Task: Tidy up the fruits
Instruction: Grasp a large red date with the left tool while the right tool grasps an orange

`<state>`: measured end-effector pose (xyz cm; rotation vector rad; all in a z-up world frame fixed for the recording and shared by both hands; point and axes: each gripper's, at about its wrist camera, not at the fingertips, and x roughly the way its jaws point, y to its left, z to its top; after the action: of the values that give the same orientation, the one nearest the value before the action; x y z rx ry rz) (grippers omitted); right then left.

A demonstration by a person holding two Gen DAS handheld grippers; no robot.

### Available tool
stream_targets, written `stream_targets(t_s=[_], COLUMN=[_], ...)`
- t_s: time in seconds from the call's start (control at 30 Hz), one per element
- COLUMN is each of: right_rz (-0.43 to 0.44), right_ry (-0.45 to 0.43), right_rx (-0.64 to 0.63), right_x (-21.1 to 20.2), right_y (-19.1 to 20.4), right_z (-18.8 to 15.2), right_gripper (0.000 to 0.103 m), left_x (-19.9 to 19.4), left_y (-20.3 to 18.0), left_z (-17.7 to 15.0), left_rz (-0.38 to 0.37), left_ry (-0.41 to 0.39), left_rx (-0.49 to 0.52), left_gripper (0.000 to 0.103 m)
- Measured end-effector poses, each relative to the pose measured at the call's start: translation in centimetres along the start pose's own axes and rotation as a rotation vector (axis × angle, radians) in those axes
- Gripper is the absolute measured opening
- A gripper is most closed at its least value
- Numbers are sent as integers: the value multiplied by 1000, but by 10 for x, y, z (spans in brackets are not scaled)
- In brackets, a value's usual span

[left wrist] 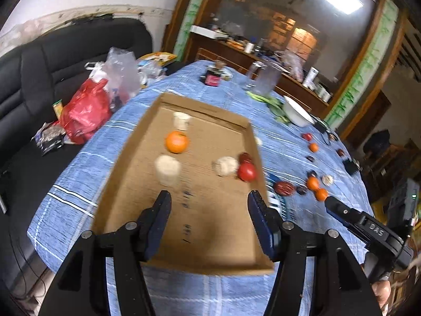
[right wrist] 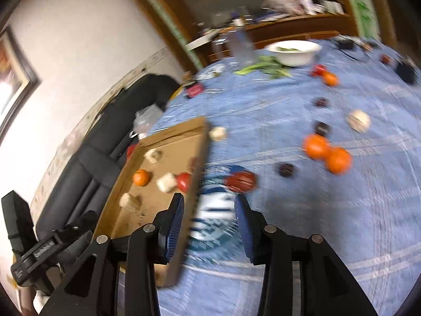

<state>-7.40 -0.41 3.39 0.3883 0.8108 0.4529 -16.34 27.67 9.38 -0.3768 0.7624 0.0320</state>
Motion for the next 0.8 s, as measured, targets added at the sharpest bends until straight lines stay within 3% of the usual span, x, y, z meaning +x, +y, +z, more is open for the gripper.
stream_targets(t_s=[0.17, 0.37, 0.8], right_rz=[-52, -72, -89], right_ry=[-65, -146, -101], right_rx=[120, 172, 226], right_x=[-46, -86, -63], right_y=[-52, -82, -121], right_z=[-5, -9, -18], right_gripper=[43, 45, 47], left_x=[-7, -6, 47], left_y=[-44, -90, -121], left_z=[-14, -30, -56], left_rz=[-32, -59, -65], left_ry=[6, 21, 152], left_rx=[93, 197, 281], left_gripper=[62, 68, 68])
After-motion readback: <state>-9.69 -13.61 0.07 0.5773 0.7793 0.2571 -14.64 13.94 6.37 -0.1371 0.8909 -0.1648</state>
